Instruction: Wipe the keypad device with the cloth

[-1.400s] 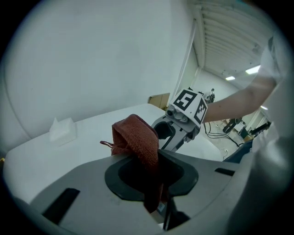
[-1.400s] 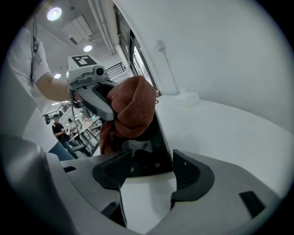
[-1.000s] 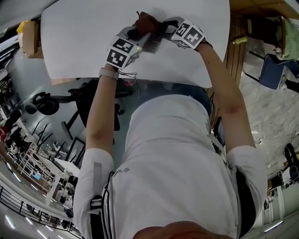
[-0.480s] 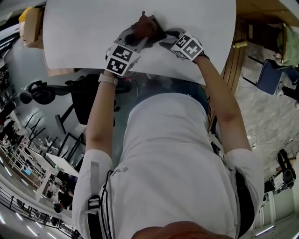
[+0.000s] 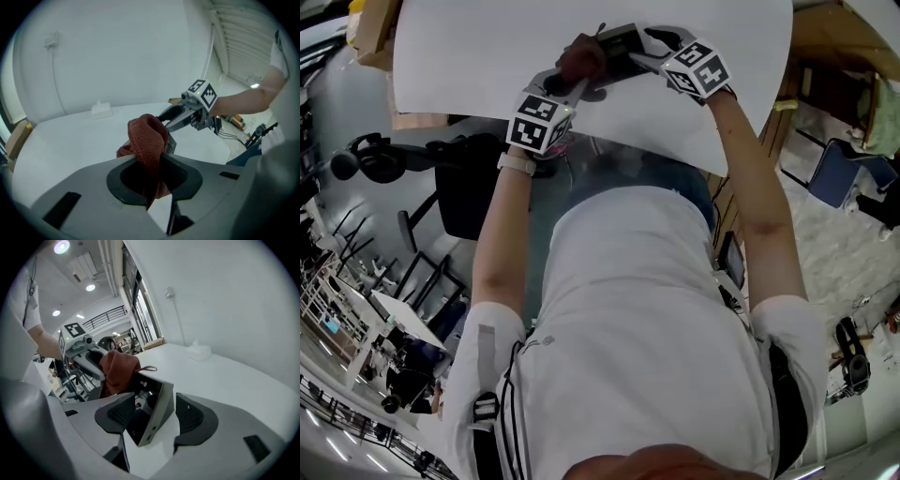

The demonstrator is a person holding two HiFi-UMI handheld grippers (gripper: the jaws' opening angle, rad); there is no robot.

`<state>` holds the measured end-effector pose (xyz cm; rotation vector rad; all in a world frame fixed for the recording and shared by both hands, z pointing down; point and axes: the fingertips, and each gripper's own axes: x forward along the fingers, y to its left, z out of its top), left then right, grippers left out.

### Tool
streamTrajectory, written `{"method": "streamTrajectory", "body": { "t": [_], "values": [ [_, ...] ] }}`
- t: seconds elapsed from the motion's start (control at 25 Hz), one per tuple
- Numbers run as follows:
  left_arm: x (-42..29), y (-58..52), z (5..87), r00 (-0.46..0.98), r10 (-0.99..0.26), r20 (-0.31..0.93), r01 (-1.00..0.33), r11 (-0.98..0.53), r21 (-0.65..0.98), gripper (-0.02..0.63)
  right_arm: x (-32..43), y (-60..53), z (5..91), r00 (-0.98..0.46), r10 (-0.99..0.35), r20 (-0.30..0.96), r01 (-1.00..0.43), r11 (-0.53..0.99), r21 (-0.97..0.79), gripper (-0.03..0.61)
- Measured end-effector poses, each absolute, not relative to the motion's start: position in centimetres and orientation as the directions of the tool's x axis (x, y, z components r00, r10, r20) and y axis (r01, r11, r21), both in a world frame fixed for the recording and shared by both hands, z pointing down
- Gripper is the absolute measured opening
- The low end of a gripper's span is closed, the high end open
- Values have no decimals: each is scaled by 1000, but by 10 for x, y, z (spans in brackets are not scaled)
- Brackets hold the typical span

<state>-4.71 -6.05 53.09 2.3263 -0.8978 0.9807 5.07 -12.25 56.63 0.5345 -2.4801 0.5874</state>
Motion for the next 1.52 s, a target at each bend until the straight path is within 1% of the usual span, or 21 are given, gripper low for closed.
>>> {"method": "streamTrajectory", "body": {
  "t": [0.08, 0.28, 0.4, 0.68, 0.8, 1.16, 1.36, 1.52],
  "values": [
    [-52, -61, 535, 521, -407, 750, -741, -652, 161, 77, 42, -137, 558, -782, -222, 582, -441, 857, -267, 242],
    [-48, -66, 541, 518, -421, 745, -760, -626, 175, 77, 23, -142, 563, -768, -64, 637, -295, 919, -263, 242],
    [-50, -69, 544, 502, -431, 750, -774, -611, 168, 77, 22, -141, 567, -756, -34, 654, -277, 922, -272, 242],
    [-66, -83, 555, 468, -453, 759, -809, -566, 161, 77, 24, -118, 569, -742, -10, 671, -268, 921, -283, 241],
    [-65, -90, 559, 469, -456, 756, -808, -568, 159, 75, 25, -108, 570, -741, -31, 671, -298, 910, -287, 241],
    [-39, -98, 560, 499, -476, 724, -789, -596, 151, 74, 42, -97, 571, -715, -161, 681, -451, 850, -273, 241],
    [-9, -82, 560, 582, -424, 694, -737, -636, 229, 72, 51, -96, 571, -696, -255, 671, -545, 796, -263, 241],
    [1, -70, 561, 631, -400, 665, -710, -643, 286, 74, 52, -93, 571, -690, -275, 669, -566, 782, -262, 241]
  ]
}}
